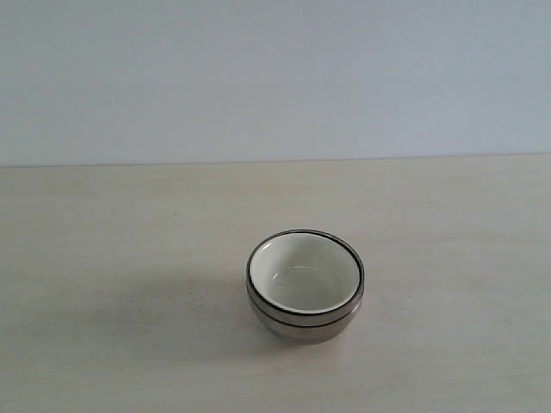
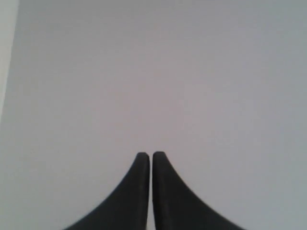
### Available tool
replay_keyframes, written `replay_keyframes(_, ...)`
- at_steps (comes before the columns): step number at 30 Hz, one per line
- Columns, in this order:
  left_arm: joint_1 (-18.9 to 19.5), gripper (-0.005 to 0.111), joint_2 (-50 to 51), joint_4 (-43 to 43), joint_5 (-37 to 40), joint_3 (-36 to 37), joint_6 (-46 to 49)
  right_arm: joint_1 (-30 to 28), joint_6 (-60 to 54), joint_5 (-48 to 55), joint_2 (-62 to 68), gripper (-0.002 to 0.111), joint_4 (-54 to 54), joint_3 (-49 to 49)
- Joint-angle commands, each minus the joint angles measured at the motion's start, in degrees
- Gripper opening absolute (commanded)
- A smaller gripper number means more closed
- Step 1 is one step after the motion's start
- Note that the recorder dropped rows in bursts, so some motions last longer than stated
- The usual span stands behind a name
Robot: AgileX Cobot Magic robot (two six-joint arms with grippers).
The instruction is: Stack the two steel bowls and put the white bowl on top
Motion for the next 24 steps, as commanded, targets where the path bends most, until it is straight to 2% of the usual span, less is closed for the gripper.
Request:
replay_keyframes(1, -0.3, 0.004, -0.2, 0.0, -0.4, 0.2, -0.3, -8.6, 0.8, 1.1, 0.0, 0.0, 0.4, 1.0)
replay_keyframes(5, -0.3, 0.004, -0.2, 0.0, -0.4, 0.2, -0.3, -14.8, 1.0, -0.7, 0.0, 0.0, 2.7, 4.7)
replay_keyframes(13, -0.3, 0.004, -0.2, 0.0, -0.4, 0.2, -0.3, -14.9, 2.6, -5.4, 0.0, 0.0, 4.0, 19.0)
replay_keyframes(17, -0.3, 0.004, -0.2, 0.0, -0.4, 0.2, -0.3, -14.9, 8.9, -9.9, 0.0, 0.0, 5.2, 29.2)
replay_keyframes(24, -0.3, 0.004, -0.2, 0.0, -0.4, 0.2, -0.3, -14.9, 12.3, -21.1, 0.0, 0.0, 5.4, 46.8)
